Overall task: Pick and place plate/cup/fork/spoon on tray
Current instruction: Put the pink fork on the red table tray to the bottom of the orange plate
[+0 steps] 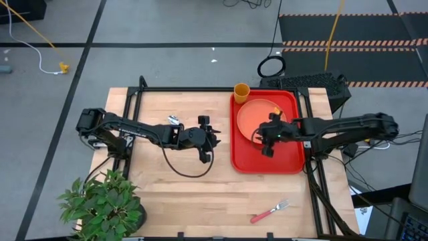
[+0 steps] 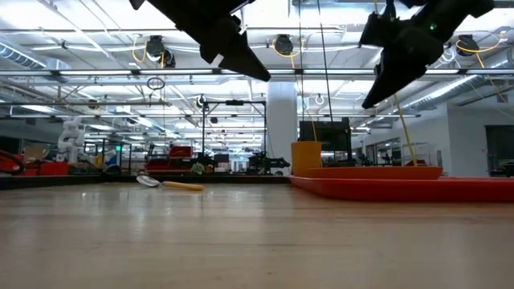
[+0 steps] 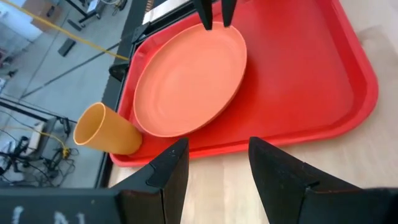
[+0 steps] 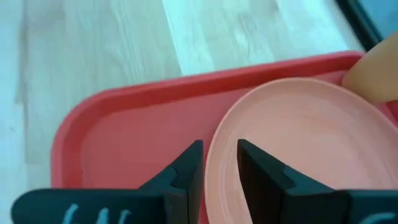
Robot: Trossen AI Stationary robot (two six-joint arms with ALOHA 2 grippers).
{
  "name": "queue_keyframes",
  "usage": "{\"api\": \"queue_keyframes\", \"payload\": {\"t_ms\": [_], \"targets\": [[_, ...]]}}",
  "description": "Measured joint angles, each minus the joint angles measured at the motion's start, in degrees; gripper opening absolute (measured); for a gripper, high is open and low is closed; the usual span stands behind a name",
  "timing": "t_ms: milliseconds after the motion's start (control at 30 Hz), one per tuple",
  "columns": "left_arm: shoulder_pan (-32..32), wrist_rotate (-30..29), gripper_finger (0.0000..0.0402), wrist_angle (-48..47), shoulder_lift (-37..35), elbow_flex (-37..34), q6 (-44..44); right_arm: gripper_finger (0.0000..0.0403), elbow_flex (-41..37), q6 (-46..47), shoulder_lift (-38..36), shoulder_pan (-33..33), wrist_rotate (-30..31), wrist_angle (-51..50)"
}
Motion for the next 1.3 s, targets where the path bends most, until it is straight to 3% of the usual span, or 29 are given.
{"api": "queue_keyframes", "payload": {"t_ms": [100, 267, 567, 767, 967, 1300], "targets": [[-0.43, 0.69, 0.017, -0.07, 0.0, 0.0, -1.39, 0.0091, 0.0, 0.7, -1.29, 1.2, -0.2, 0.11], [-1.46, 0.91, 0.017, -0.08, 0.0, 0.0, -2.88, 0.0091, 0.0, 5.59, -1.48, 5.36, -6.31, -0.02], [-3.15, 1.21, 0.017, -0.06, 0.0, 0.0, -0.27, 0.0091, 0.04, 17.92, 1.63, 20.74, -7.39, 0.15], [-2.71, 1.22, 0.017, 1.51, 0.0, 0.0, 3.63, 0.0091, 0.04, 26.89, 5.05, 31.37, -3.82, 1.6], [-2.08, 1.22, 0.017, 4.27, 0.0, 0.0, 4.67, 0.0091, 0.07, 37.5, 11.59, 42.94, -0.71, 9.78], [-2.6, 1.19, 0.017, 5.54, 0.0, 0.0, 2.45, 0.0091, 0.07, 44.77, 23.99, 56.88, 3.36, 16.49]]}}
